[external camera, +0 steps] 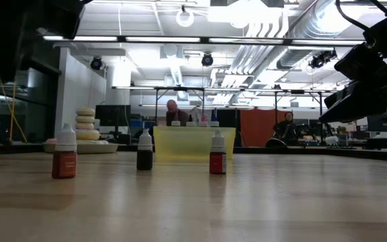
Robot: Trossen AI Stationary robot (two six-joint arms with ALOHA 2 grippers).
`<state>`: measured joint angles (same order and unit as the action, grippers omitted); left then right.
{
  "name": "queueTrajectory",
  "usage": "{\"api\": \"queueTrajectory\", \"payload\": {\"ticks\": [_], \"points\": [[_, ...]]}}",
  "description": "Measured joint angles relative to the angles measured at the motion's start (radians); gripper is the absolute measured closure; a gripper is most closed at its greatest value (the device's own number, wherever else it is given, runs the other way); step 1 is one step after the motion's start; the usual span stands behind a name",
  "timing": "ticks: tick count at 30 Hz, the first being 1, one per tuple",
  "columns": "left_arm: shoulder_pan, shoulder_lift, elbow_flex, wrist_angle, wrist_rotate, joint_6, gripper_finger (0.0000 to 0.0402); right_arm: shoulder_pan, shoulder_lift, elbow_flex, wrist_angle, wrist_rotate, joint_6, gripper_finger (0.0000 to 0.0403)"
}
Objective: Pick & Place food coloring
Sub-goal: Put the small purple food coloring bottle into the yellow bin
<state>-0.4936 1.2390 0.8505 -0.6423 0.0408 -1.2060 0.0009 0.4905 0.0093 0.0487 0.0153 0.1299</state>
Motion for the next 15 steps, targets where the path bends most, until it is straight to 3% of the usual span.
{"api": "queueTrajectory", "payload": {"ticks": [7, 15], "points": [[-0.038, 0.186, 0.101, 0.01, 0.078, -0.094, 0.0275, 0.0, -0.001, 0.0, -0.001, 0.0, 0.0, 0.0402], [-0.083, 0.38, 0.345, -0.15, 0.012, -0.139, 0.0275, 0.0, -0.001, 0.0, -0.005, 0.0, 0.0, 0.0402]]}}
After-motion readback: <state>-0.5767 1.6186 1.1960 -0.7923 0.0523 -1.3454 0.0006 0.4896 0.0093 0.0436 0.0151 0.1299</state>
